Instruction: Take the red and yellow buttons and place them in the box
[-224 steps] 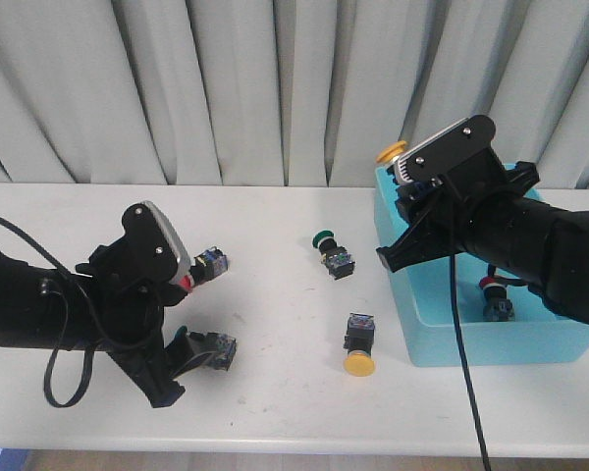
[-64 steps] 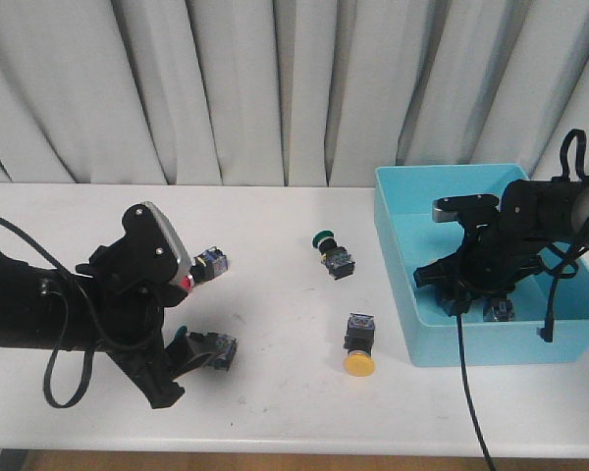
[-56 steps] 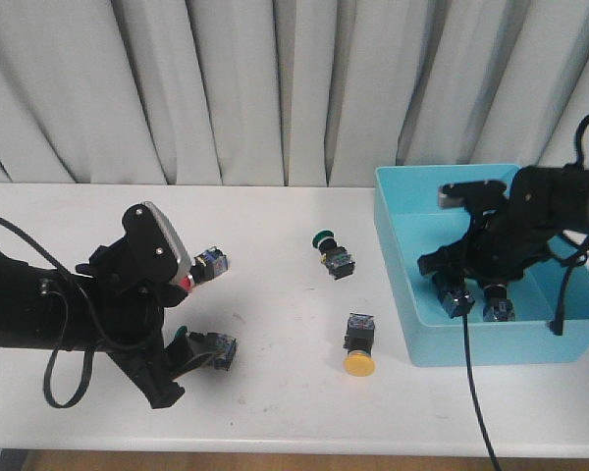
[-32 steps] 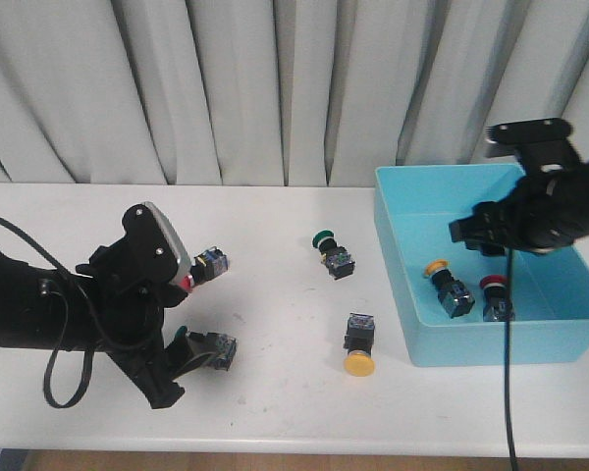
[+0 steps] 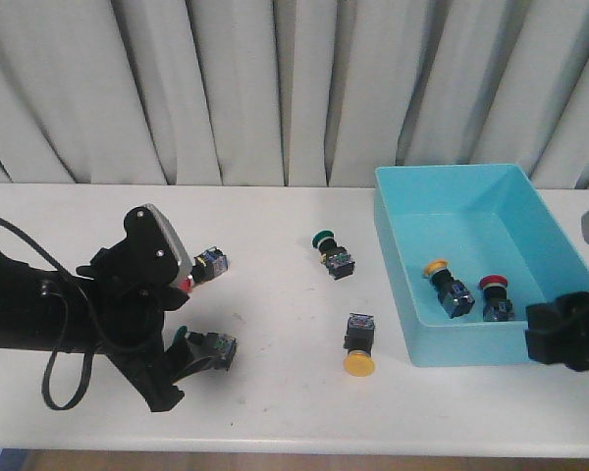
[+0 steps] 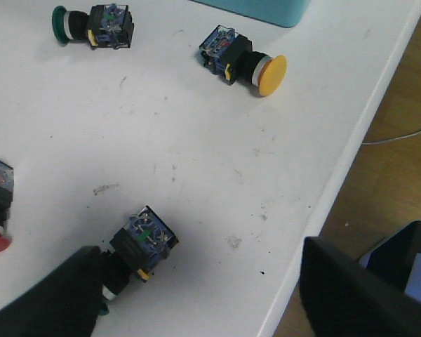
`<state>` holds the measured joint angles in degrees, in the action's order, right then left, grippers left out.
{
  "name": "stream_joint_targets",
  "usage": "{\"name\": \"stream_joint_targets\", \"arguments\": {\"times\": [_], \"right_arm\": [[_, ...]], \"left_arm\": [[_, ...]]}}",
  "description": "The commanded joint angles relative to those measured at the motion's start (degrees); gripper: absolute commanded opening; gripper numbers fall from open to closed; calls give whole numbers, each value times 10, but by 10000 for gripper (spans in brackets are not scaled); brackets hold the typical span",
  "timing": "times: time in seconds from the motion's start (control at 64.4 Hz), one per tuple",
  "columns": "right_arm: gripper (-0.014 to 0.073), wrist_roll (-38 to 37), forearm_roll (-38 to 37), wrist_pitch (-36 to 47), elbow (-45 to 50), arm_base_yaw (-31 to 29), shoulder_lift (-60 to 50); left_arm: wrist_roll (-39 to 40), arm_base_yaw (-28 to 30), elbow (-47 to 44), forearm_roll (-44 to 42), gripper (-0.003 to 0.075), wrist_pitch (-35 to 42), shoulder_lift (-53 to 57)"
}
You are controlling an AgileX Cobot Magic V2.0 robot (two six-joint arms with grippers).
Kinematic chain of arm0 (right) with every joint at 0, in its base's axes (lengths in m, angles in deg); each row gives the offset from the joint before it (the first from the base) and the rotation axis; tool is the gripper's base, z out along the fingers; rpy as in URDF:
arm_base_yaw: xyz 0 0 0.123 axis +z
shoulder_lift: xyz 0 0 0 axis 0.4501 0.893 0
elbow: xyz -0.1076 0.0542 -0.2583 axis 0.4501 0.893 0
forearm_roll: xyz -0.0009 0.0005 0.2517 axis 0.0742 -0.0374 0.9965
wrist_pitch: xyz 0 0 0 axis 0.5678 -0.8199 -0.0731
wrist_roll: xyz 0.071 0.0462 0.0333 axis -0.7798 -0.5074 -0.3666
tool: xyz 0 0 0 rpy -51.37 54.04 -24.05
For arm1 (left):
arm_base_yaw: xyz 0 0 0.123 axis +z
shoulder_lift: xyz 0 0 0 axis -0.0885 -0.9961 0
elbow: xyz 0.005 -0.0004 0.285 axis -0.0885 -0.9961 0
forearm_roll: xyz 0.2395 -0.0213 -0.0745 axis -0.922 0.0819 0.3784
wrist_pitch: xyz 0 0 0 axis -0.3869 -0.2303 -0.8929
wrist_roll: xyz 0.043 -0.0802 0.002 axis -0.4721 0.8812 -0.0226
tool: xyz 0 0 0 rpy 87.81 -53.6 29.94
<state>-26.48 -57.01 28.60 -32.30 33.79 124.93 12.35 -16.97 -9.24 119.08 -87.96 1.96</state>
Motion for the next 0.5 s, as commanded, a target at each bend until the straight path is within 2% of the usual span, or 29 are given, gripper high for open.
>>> {"name": "stream_joint_targets", "arguments": {"times": [0.0,0.482], "right_arm": [[377,0,0,-8,-8,0,-36],[376,0,1,-31,-8,0,-83]], "left_arm": [[6,1,15,15,552,10,17],[6,1,15,15,552,11,17]]}}
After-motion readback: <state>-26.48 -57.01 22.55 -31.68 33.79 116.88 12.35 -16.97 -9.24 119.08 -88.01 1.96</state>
